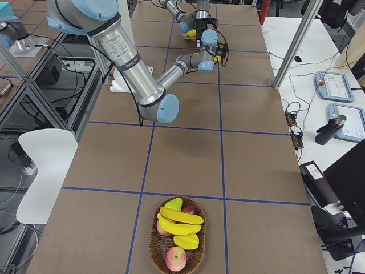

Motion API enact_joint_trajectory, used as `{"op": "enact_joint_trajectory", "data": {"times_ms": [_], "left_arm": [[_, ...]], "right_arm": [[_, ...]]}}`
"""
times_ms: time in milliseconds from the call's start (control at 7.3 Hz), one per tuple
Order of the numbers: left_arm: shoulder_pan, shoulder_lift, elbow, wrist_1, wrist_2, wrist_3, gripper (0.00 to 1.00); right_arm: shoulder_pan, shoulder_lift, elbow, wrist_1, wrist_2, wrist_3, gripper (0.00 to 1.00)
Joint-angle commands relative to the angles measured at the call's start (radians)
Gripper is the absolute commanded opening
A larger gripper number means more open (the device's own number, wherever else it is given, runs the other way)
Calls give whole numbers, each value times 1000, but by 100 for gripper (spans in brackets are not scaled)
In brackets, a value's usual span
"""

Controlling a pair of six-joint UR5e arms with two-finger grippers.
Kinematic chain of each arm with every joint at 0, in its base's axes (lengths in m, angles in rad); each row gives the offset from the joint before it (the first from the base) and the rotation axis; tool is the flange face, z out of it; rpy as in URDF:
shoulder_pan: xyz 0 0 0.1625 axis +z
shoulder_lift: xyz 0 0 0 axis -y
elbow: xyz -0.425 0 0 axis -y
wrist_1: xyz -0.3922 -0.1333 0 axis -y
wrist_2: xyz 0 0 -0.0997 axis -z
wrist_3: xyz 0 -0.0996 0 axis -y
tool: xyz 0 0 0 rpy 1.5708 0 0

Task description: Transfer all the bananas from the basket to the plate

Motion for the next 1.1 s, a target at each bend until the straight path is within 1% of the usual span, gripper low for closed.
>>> {"op": "enact_joint_trajectory", "data": {"times_ms": [0, 274, 411, 685, 822, 959], "left_arm": [[12, -7, 13, -1, 26, 3, 97], [11, -4, 13, -1, 24, 3, 97], [12, -5, 13, 1, 26, 3, 96], [12, -5, 19, -1, 26, 3, 91], [14, -5, 19, -1, 26, 3, 90], [12, -5, 21, -1, 26, 3, 87]], "right_arm": [[-1, 12, -6, -2, 7, 4, 0], [1, 11, 2, 0, 39, 5, 0], [-1, 11, 2, -2, 38, 4, 0], [-1, 14, 2, -2, 42, 4, 0], [1, 14, 4, -2, 55, 4, 0], [1, 15, 5, 0, 64, 4, 0]]}}
